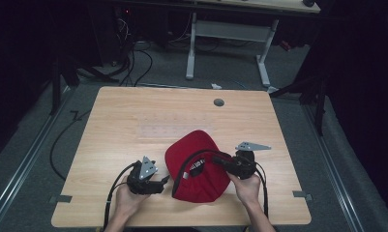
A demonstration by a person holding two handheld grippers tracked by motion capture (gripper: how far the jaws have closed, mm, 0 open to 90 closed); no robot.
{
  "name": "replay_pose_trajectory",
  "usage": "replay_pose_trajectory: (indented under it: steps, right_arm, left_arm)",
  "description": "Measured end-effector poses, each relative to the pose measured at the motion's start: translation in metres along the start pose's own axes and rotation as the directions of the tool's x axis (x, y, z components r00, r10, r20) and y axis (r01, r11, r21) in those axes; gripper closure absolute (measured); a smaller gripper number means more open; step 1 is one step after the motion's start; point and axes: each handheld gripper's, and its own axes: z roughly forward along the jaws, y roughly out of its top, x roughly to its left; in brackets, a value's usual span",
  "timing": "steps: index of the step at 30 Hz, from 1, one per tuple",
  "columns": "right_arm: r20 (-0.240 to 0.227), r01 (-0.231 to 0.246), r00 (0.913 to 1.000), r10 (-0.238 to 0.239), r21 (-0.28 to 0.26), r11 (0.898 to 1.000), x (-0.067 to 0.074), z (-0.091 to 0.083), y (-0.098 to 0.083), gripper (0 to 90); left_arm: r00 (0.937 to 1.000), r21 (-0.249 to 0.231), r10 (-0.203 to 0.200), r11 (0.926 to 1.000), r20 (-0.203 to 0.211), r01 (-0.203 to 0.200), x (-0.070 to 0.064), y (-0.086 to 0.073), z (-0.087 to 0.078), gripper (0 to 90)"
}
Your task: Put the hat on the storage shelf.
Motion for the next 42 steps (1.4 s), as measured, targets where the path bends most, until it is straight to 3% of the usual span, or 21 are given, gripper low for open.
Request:
replay_pose_trajectory:
  steps: [7,12,21,29,36,39,42]
  right_arm:
    - [-0.005,-0.008,1.0,0.008,-0.012,1.0,0.003,0.0,0.008,84.7]
    - [-0.011,-0.012,0.9999,0.012,-0.022,1.0,0.005,-0.001,0.016,84.7]
    - [0.007,-0.02,0.9998,0.019,0.042,0.999,0.006,0.004,0.016,84.6]
    - [0.009,-0.019,0.9998,0.018,0.107,0.994,0.006,0.003,0.015,84.3]
    - [-0.015,-0.032,0.9993,0.034,0.145,0.989,0.005,0.005,0.014,84.2]
    - [-0.028,-0.035,0.9988,0.04,0.161,0.986,0.007,0.007,0.014,84.2]
    - [-0.031,-0.033,0.9988,0.038,0.171,0.985,0.008,0.01,0.013,84.1]
  left_arm:
    - [0.9991,0.004,0.033,0.9995,0.027,-0.033,-0.014,0.001,0.005,24.6]
    - [0.9987,-0.005,0.033,0.9995,0.039,-0.033,-0.019,0.0,0.007,24.1]
    - [0.9965,-0.094,0.07,0.9934,0.047,-0.065,-0.027,0.008,-0.006,25.3]
    - [0.9943,-0.098,0.099,0.9907,0.039,-0.095,-0.029,0.013,-0.009,18.0]
    - [0.9851,-0.083,0.164,0.9837,0.05,-0.16,-0.035,0.013,-0.007,15.5]
    - [0.974,-0.084,0.226,0.9708,0.009,-0.225,-0.038,0.012,-0.004,15.9]
    - [0.9704,-0.086,0.242,0.9668,0.0,-0.241,-0.039,0.012,-0.003,16.3]
